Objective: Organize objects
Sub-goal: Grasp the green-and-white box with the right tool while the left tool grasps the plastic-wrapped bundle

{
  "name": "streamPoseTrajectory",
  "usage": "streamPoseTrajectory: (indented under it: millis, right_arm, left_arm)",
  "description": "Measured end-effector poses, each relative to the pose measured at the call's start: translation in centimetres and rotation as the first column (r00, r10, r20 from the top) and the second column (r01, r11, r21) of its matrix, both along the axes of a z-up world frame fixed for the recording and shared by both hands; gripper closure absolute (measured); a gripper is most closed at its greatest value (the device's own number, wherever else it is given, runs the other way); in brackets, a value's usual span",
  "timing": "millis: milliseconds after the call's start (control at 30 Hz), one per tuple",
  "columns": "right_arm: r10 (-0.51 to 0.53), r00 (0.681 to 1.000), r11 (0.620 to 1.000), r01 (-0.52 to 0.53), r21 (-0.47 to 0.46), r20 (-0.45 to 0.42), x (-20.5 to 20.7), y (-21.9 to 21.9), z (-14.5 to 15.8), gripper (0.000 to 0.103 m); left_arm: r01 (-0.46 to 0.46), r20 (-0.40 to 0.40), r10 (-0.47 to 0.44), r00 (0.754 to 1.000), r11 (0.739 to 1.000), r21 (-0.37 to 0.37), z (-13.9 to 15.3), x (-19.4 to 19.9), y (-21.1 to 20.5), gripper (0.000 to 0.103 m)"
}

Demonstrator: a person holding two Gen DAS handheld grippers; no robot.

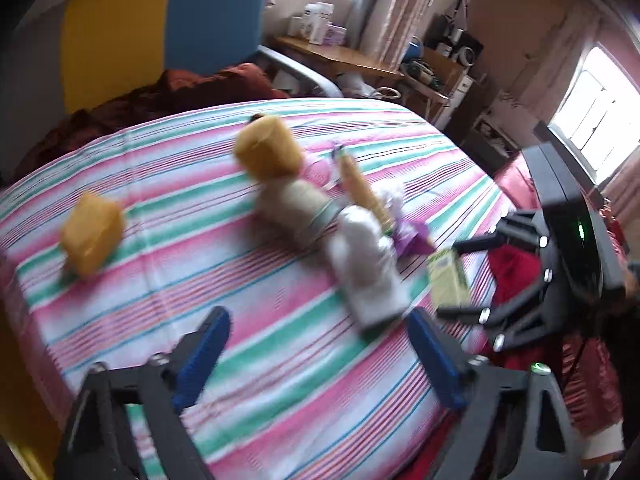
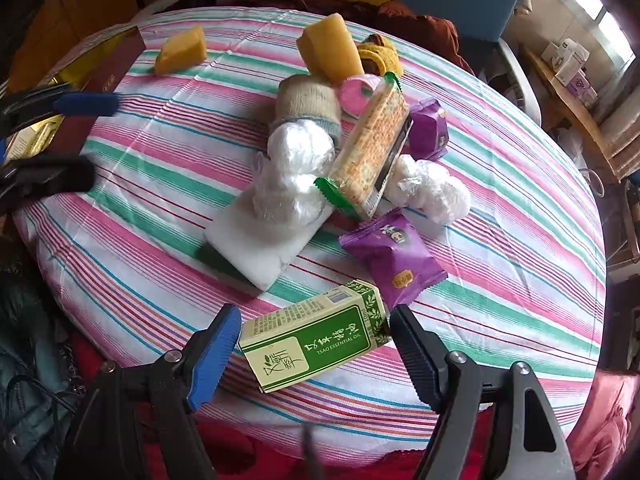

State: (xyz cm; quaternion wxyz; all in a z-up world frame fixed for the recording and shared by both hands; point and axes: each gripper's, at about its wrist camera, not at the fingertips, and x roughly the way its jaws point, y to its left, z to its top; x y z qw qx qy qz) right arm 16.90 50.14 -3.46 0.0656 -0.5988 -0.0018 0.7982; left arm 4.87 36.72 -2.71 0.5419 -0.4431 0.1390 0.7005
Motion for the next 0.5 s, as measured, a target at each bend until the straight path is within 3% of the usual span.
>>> streamPoseTrajectory:
  millis: [67,367,500]
  right_arm:
    - [-0.002,1.0,1.0,0.002,-0.009,-0.015,1.9,0.9,0.0,0.025]
    - [-0.034,0.996,0.998,0.03,-0.053,-0.084,3.2,2.9,1.2,0.025]
    - [-0.042,0.995,0.998,0.038,-0.049,-0.095,3.0,1.6,0.8,0.025]
  left_arm:
    - [0.018,0.009,-0.018,1.0,1.0,-0.001,-0.2,0.1,1.8,0.025]
    - [0.074,0.059,-0.072,0.996,0.997,-0.038,-2.8,0.2,8.2,0.045]
    - [0.095,0.092,-0.091,0.992,0.994,-0.046,-4.1,0.1,10.2,0.063]
